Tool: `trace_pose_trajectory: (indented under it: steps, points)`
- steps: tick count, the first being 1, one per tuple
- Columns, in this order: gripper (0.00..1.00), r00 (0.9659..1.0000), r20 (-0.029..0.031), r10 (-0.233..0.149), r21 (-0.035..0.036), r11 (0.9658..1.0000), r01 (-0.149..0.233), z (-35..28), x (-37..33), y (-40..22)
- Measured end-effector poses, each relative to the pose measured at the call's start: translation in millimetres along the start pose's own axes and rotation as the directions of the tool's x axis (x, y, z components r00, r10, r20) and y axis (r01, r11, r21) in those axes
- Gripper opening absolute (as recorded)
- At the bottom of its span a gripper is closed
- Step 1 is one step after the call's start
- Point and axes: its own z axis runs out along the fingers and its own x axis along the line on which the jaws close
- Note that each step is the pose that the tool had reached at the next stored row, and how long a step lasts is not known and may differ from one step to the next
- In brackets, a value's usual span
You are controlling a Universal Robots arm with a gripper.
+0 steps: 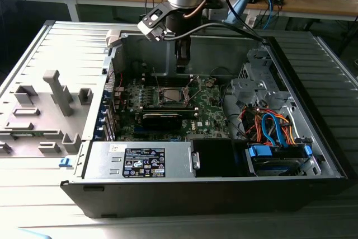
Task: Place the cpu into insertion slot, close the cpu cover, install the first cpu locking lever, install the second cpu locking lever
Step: 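Close the cpu cover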
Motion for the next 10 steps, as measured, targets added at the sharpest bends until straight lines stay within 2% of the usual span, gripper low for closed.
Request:
trace_pose_trajectory:
  steps: [5, 8, 10]
  points:
    - [0.11, 1.0000, 0.0014, 0.000, 0.0004, 1.0000, 0.000, 0.2, -0.5, 5.9]
    - [0.11, 1.0000, 0.0016, 0.000, 0.0007, 1.0000, 0.000, 0.5, -0.5, 14.2]
    - [0.11, 1.0000, 0.0018, 0.000, 0.0007, 1.0000, 0.000, 0.5, -0.5, 15.6]
